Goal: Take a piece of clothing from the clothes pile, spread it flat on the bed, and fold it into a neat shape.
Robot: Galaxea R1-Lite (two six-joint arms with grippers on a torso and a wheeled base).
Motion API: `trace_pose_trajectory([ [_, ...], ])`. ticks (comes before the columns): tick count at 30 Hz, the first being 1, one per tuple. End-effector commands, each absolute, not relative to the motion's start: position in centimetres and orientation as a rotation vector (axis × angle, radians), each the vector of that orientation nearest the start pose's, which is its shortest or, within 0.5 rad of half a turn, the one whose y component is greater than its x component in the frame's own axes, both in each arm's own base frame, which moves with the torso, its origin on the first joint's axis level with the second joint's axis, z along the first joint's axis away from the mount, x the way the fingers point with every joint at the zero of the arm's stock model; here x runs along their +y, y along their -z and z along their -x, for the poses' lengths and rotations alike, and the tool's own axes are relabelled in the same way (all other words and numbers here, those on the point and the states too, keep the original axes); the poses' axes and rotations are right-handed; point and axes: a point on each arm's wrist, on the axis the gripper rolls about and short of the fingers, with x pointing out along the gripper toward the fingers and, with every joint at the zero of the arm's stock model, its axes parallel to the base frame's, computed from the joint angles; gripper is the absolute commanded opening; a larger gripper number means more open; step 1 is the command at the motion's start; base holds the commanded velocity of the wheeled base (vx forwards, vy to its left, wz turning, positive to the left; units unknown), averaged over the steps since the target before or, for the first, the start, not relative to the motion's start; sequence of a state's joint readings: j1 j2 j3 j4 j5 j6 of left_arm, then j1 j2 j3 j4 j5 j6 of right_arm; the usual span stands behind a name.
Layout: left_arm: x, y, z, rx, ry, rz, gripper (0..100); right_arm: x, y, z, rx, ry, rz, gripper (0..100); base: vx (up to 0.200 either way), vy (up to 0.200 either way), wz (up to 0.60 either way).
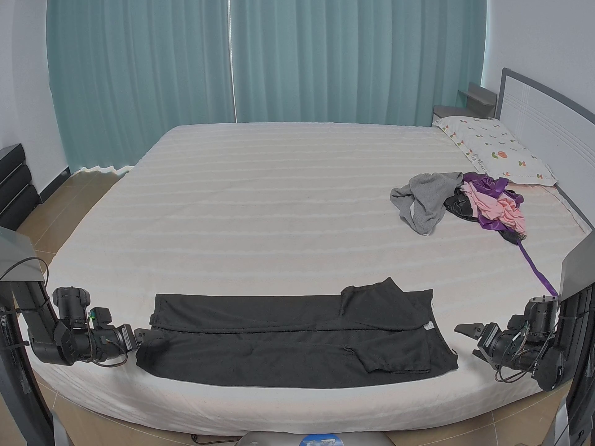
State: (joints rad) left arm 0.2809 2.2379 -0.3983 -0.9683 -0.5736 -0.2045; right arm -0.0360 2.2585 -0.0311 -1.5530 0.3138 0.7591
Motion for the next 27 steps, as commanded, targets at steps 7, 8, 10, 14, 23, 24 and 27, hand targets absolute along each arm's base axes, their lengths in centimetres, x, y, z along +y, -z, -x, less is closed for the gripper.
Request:
trace_pose_trajectory([
  [7,7.2,3.6,-25.4,0.861,0.167,0.553,0,-0.1,1.7,-22.4,0.736,-0.005,-0.843,100,0.0,0.0,0.0],
  [8,7.4,3.7,-25.1,0.863,0.162,0.545,0,-0.1,1.7,-22.4,0.734,-0.004,-0.842,100,0.0,0.0,0.0],
  [10,7.6,3.7,-24.9,0.865,0.159,0.536,0,-0.1,1.7,-22.5,0.732,-0.005,-0.842,100,0.0,0.0,0.0],
  [14,7.8,3.9,-23.9,0.883,0.153,0.527,0,-0.1,1.6,-22.6,0.723,-0.007,-0.842,100,0.0,0.0,0.0],
  [23,7.9,4.0,-22.9,0.902,0.143,0.514,0,-0.1,1.7,-22.6,0.728,-0.006,-0.843,100,0.0,0.0,0.0],
  [24,7.9,4.0,-22.9,0.903,0.142,0.513,0,-0.1,1.6,-22.6,0.726,-0.007,-0.843,100,0.0,0.0,0.0],
  [27,7.9,4.0,-22.9,0.903,0.14,0.513,0,-0.1,1.6,-22.6,0.726,-0.007,-0.841,100,0.0,0.0,0.0],
])
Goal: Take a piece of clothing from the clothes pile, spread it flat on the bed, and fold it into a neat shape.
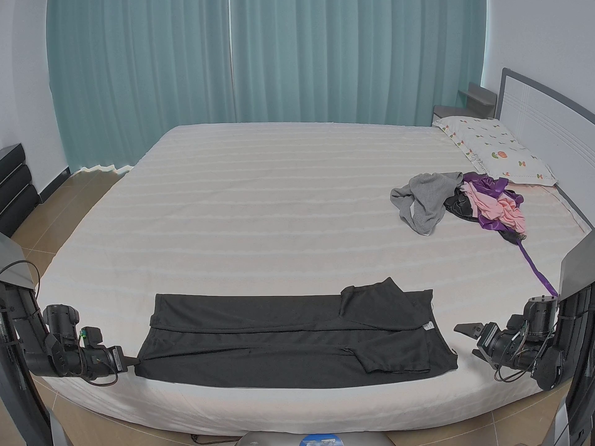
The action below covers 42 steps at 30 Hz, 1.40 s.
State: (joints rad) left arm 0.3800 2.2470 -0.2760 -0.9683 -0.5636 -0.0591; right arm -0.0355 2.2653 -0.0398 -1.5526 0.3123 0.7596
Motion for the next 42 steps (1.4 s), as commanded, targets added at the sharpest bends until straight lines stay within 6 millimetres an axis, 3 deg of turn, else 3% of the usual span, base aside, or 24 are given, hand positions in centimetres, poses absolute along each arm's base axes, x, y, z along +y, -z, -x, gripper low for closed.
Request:
trace_pose_trajectory([
  [1,7.9,4.0,-22.9,0.902,0.14,0.512,0,-0.1,1.6,-22.6,0.726,-0.007,-0.841,100,0.0,0.0,0.0],
  [5,8.0,3.9,-23.2,0.894,0.131,0.515,0,-0.1,1.7,-22.6,0.728,-0.007,-0.842,100,0.0,0.0,0.0],
  [6,8.0,3.9,-23.3,0.895,0.129,0.514,100,-0.1,1.7,-22.6,0.728,-0.007,-0.842,100,0.0,0.0,0.0],
  [13,8.2,3.6,-23.8,0.876,0.087,0.574,100,-0.1,1.6,-22.6,0.725,-0.008,-0.841,100,0.0,0.0,0.0],
  [19,8.7,0.6,-25.9,0.75,0.037,0.702,100,-0.1,1.6,-22.8,0.72,-0.012,-0.839,100,0.0,0.0,0.0],
  [21,7.9,0.2,-26.7,0.743,0.063,0.711,100,0.0,1.6,-22.8,0.719,-0.014,-0.838,100,0.0,0.0,0.0],
  [28,5.3,0.1,-28.2,0.757,0.157,0.671,100,0.1,1.6,-22.8,0.722,-0.018,-0.836,100,0.0,0.0,0.0],
  [31,4.0,1.1,-29.1,0.792,0.191,0.651,100,0.1,1.6,-22.8,0.722,-0.018,-0.836,100,0.0,0.0,0.0],
  [42,3.9,2.5,-29.5,0.811,0.154,0.629,100,0.5,2.1,-23.2,0.735,-0.034,-0.829,100,0.0,0.0,0.0],
])
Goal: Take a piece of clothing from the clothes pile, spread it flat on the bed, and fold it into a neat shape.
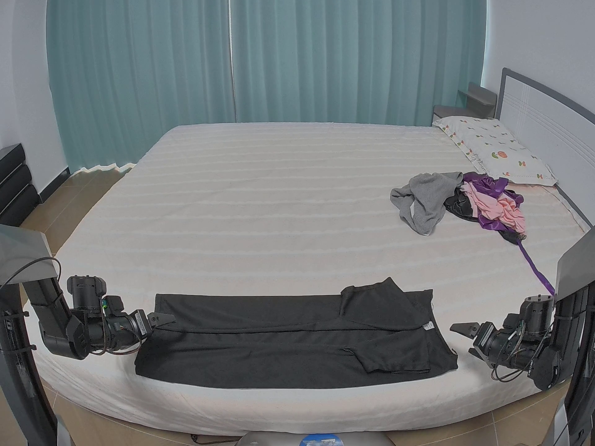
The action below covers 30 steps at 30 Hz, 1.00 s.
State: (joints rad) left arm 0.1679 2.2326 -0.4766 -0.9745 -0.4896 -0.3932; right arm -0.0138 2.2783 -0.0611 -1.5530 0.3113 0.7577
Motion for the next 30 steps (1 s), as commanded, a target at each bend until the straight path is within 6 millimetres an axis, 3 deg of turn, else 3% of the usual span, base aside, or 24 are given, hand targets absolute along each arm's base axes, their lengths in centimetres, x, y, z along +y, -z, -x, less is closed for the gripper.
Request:
trace_pose_trajectory([
  [1,3.9,2.6,-29.5,0.808,0.154,0.628,100,0.6,2.1,-23.2,0.736,-0.036,-0.827,100,0.0,0.0,0.0],
  [5,3.9,3.2,-29.6,0.803,0.156,0.625,100,0.8,2.1,-23.2,0.739,-0.042,-0.825,100,0.0,0.0,0.0],
  [6,3.9,3.5,-29.6,0.797,0.148,0.62,0,0.8,2.1,-23.2,0.74,-0.043,-0.825,100,0.0,0.0,0.0],
  [19,4.8,3.8,-29.3,0.76,0.069,0.606,0,0.9,1.9,-23.8,0.712,-0.053,-0.816,100,0.0,0.0,0.0],
  [26,5.0,3.7,-29.3,0.753,0.061,0.615,0,1.9,1.8,-24.1,0.712,-0.099,-0.795,100,0.0,0.0,0.0],
  [27,4.9,3.6,-29.3,0.752,0.063,0.614,100,2.3,1.7,-24.4,0.703,-0.116,-0.788,100,0.0,0.0,0.0],
  [30,4.9,3.7,-29.3,0.754,0.065,0.615,100,3.3,1.6,-25.2,0.694,-0.166,-0.772,100,0.0,0.0,0.0],
])
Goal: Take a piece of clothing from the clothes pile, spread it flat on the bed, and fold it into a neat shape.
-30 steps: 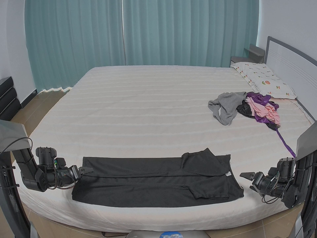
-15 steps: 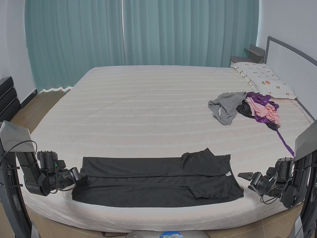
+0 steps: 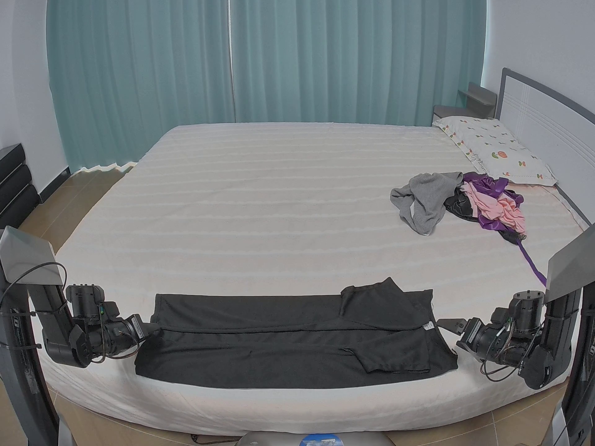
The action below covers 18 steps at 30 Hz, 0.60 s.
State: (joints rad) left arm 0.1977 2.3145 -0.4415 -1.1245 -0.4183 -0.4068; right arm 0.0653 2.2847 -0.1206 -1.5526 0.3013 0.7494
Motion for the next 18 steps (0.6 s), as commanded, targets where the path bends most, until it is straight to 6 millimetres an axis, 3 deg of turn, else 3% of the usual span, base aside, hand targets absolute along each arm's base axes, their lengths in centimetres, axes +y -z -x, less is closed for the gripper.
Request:
trace_pose_trajectory([
  [1,4.8,3.8,-29.3,0.759,0.065,0.616,100,3.7,1.6,-25.4,0.688,-0.181,-0.768,100,0.0,0.0,0.0],
  [4,4.8,3.8,-29.4,0.755,0.068,0.612,100,4.6,1.8,-26.3,0.69,-0.219,-0.759,100,0.0,0.0,0.0],
  [11,4.6,3.9,-29.7,0.752,0.077,0.603,100,4.7,3.0,-27.5,0.717,-0.214,-0.763,100,0.0,0.0,0.0],
  [12,4.5,4.0,-29.7,0.758,0.081,0.603,0,4.6,3.3,-27.5,0.727,-0.208,-0.764,100,0.0,0.0,0.0],
  [18,4.6,4.2,-29.6,0.762,0.077,0.6,0,4.3,3.4,-27.5,0.725,-0.196,-0.766,100,0.0,0.0,0.0],
])
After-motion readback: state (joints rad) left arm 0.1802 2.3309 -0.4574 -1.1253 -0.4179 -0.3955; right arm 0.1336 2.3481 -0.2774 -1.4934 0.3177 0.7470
